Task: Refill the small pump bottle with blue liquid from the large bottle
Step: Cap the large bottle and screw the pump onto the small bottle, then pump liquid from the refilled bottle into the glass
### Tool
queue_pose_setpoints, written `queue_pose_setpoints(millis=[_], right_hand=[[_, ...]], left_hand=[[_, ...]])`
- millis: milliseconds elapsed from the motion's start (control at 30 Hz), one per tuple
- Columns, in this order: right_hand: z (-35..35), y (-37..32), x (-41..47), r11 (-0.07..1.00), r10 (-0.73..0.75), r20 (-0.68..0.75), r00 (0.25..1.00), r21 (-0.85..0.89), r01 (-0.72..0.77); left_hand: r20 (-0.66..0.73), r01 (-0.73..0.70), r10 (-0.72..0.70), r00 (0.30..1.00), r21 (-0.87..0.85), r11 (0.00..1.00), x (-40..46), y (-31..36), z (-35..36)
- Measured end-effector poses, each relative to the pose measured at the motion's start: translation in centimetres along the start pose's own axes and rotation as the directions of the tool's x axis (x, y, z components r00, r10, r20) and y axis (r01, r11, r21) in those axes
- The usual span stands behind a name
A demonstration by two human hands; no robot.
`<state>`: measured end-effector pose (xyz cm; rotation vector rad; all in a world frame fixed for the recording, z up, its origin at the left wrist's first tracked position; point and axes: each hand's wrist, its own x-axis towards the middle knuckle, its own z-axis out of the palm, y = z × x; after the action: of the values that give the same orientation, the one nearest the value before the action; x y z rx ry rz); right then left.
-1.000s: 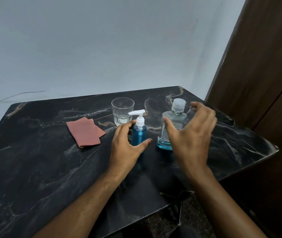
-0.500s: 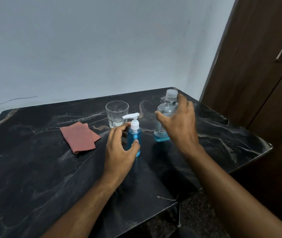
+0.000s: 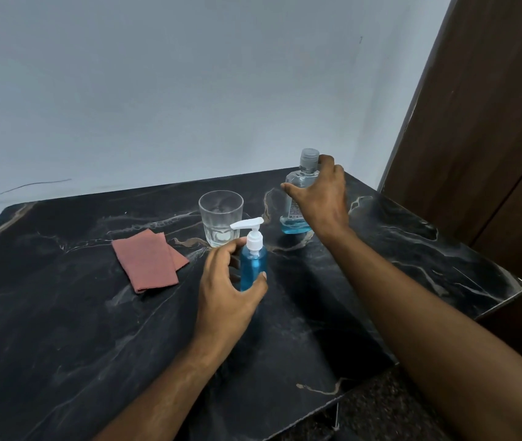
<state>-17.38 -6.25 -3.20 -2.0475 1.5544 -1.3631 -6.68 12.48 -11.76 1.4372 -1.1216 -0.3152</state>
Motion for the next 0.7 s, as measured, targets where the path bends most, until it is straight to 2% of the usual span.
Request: queue_pose_setpoints(millis=[333, 533, 633, 700], right_hand=[[1.2, 0.6, -0.3, 1.000, -0.009, 0.040, 0.999, -0.024, 0.010], [-0.7, 0.5, -2.2, 0.993, -0.011, 0.043, 0.999, -0.116, 0.016], [-1.9, 0.0, -4.7, 1.000, -0.017, -0.030, 0.999, 0.003, 0.017], [-2.5, -0.5, -7.1, 0.988, 0.037, -0.003, 0.999, 0.150, -0.036]], left_hand=[[-0.002, 0.021, -0.021, 1.000, -0.023, 1.000, -0.1, 0.4, -0.2], [0.039, 0.010, -0.007, 0.999, -0.083, 0.997, -0.1, 0.8, -0.4], [-0.011, 0.013, -0.015, 1.000, -0.132, 0.991, 0.1, 0.6, -0.7], [-0.080, 0.026, -0.038, 0.996, -0.140, 0.990, 0.5, 0.5, -1.1]])
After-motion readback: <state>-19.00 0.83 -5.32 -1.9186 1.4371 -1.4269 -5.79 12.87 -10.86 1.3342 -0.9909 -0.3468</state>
